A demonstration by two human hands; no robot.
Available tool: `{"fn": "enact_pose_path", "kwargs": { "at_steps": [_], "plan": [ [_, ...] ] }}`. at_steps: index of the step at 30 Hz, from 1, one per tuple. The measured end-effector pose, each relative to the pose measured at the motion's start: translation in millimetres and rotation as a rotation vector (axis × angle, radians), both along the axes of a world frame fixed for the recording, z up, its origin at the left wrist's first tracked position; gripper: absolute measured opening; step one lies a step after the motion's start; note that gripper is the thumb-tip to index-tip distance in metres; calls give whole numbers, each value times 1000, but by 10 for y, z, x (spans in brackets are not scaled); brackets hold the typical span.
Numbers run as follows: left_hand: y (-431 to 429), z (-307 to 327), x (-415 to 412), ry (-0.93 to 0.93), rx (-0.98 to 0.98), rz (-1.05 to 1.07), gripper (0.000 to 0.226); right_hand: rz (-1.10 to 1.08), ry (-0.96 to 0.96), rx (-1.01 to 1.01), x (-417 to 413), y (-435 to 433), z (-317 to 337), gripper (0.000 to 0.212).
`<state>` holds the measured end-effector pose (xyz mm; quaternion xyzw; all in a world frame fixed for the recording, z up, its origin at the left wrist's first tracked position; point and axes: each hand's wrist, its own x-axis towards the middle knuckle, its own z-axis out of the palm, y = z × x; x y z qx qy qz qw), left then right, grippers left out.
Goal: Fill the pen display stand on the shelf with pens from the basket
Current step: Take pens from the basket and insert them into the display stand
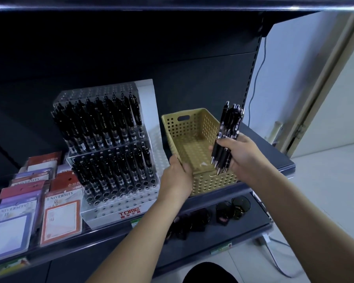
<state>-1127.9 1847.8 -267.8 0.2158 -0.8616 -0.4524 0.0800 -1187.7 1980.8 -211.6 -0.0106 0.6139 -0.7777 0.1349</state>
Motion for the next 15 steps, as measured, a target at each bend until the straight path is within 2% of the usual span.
{"fn": "enact_pose_path", "kwargs": {
  "at_steps": [3,6,11,13,15],
  "plan": [
    [6,35,86,19,-15,-39,36,-23,-49,-50,65,-9,-31,10],
    [41,74,240,54,-113,-65,52,-31,-79,-72,127,-25,-49,8],
    [51,239,480,266,-91,-93,54,131,-32,-33,349,-99,4,7],
    [46,362,567,292,27,-111,52,256,-32,1,468,-160,27,16],
    [29,467,656,270,316,-128,54,425,-28,56,619,-236,50,19]
  ]
}}
